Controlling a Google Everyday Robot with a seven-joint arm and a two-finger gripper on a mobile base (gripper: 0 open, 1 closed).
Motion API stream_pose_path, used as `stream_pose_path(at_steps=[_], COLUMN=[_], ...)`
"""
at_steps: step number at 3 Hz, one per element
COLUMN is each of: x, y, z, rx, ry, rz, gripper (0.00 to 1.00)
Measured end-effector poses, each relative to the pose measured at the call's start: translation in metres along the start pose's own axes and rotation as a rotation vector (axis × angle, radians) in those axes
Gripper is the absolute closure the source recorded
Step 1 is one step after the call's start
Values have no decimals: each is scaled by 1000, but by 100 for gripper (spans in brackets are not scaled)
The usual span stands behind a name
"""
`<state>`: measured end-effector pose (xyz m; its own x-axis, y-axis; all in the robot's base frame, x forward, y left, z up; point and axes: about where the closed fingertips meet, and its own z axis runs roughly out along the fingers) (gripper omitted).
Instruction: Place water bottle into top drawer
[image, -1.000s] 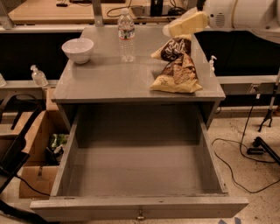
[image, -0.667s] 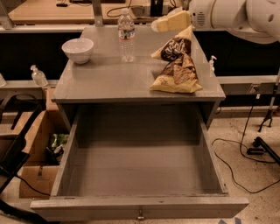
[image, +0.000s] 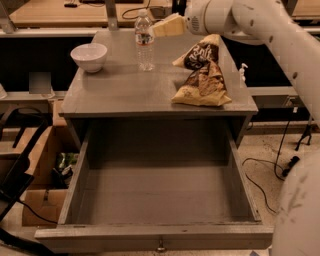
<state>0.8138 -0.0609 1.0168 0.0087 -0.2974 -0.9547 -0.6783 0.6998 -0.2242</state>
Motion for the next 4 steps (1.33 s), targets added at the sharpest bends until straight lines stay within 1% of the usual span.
stream_pose_path(at_steps=[1,2,3,4], x=[-1,7,16,20], y=[5,13,24,29], z=[7,20,48,70], rx=[-9,-38,-82,-95], ry=[-1,3,-1,6], rz=[1,17,50,70], gripper=[0,0,0,0])
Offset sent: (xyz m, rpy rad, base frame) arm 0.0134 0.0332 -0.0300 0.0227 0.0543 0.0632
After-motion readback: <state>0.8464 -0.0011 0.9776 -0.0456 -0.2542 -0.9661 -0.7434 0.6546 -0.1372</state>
